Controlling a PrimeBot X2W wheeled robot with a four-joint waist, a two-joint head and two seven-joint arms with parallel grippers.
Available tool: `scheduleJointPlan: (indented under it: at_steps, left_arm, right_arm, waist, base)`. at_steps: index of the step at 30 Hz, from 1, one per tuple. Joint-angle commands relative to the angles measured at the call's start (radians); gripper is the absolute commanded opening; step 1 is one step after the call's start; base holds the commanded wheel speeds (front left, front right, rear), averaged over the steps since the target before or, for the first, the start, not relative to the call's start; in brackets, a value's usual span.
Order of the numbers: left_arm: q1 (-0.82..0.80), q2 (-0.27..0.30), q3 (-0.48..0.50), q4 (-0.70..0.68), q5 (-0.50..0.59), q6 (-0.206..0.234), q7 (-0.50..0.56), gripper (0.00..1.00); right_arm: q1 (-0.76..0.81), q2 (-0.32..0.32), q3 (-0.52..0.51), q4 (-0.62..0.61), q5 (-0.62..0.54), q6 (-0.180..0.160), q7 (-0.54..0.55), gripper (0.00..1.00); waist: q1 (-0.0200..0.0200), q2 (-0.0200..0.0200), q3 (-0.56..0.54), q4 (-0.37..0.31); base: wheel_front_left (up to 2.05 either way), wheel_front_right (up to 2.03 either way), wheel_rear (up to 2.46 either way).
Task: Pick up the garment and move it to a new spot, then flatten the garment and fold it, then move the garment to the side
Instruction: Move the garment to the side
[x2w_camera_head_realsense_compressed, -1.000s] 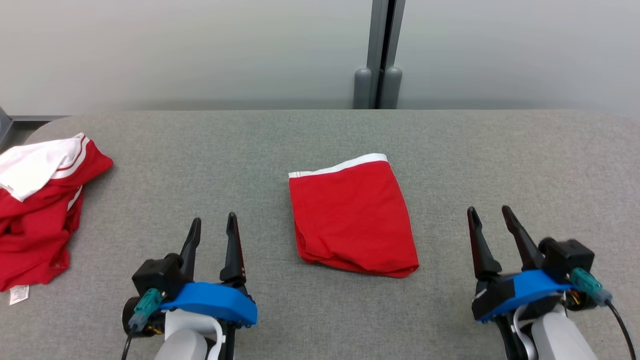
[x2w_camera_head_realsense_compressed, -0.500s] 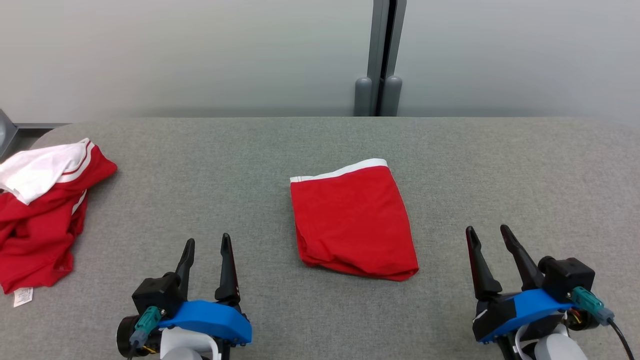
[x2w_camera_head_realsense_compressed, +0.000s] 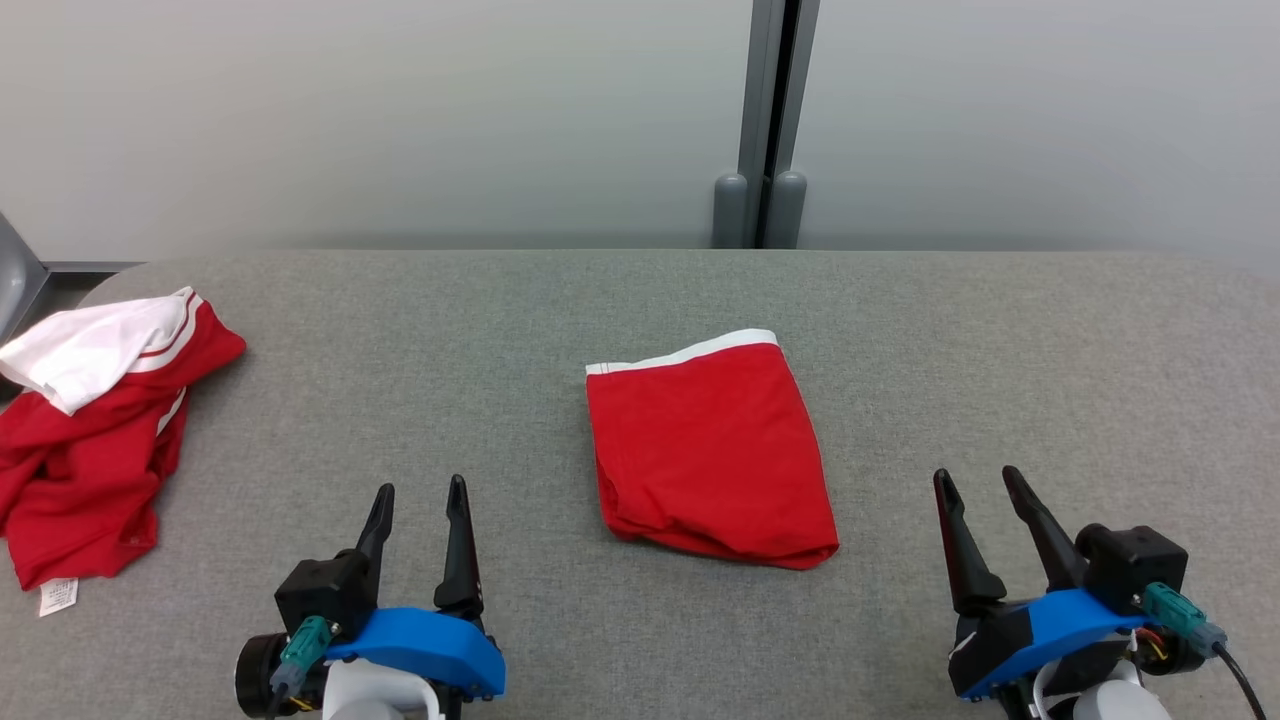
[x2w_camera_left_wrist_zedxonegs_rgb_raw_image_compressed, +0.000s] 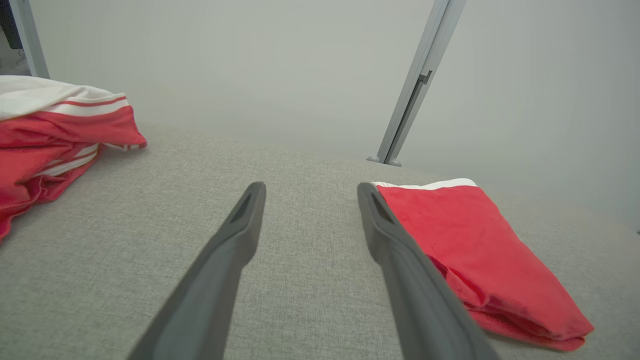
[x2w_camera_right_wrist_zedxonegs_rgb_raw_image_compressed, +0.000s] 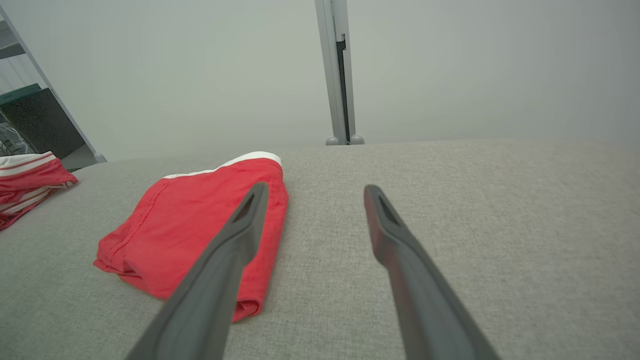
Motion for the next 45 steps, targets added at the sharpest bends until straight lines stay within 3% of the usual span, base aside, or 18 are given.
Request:
scheduleJointPlan:
  at_steps: [1, 11, 17, 30, 44, 45]
  left_arm:
    - [0.0, 0.008, -0.002, 0.005, 0.006, -0.005, -0.005, 1.0]
    - [-0.038, 0.016, -0.021, 0.0, 0.013, 0.0, 0.014, 1.0]
    - [-0.048, 0.008, -0.037, -0.026, 0.0, -0.004, 0.018, 1.0]
    - [-0.091, -0.005, -0.059, -0.039, -0.022, 0.004, 0.005, 1.0]
    - [-0.119, -0.013, -0.063, -0.038, -0.03, 0.009, -0.003, 1.0]
    - [-0.121, -0.013, -0.063, -0.039, -0.028, 0.009, -0.004, 1.0]
  right_arm:
    - [0.013, 0.0, -0.003, -0.005, -0.008, 0.0, 0.002, 1.0]
    - [-0.085, -0.001, -0.042, 0.001, -0.069, 0.0, 0.105, 1.0]
    - [-0.192, -0.019, -0.068, 0.034, -0.081, 0.0, 0.258, 1.0]
    - [-0.373, -0.131, -0.04, 0.145, 0.04, 0.0, 0.551, 1.0]
    - [-0.393, -0.185, 0.052, 0.256, 0.131, 0.0, 0.673, 1.0]
    - [-0.393, -0.187, 0.06, 0.258, 0.132, 0.0, 0.669, 0.43]
  waist:
    - [0.0001, 0.0, 0.0, 0.001]
    - [0.0001, 0.0, 0.021, 0.054]
    - [0.0001, 0.0, 0.053, 0.109]
    - [0.0001, 0.0, 0.144, 0.207]
    - [0.0001, 0.0, 0.208, 0.238]
    - [0.0001, 0.0, 0.211, 0.236]
  base:
    - [0.0, 0.0, 0.0]
    - [0.0, 0.0, 0.0]
    - [0.0, 0.0, 0.0]
    - [0.0, 0.0, 0.0]
    - [0.0, 0.0, 0.0]
    - [0.0, 0.0, 0.0]
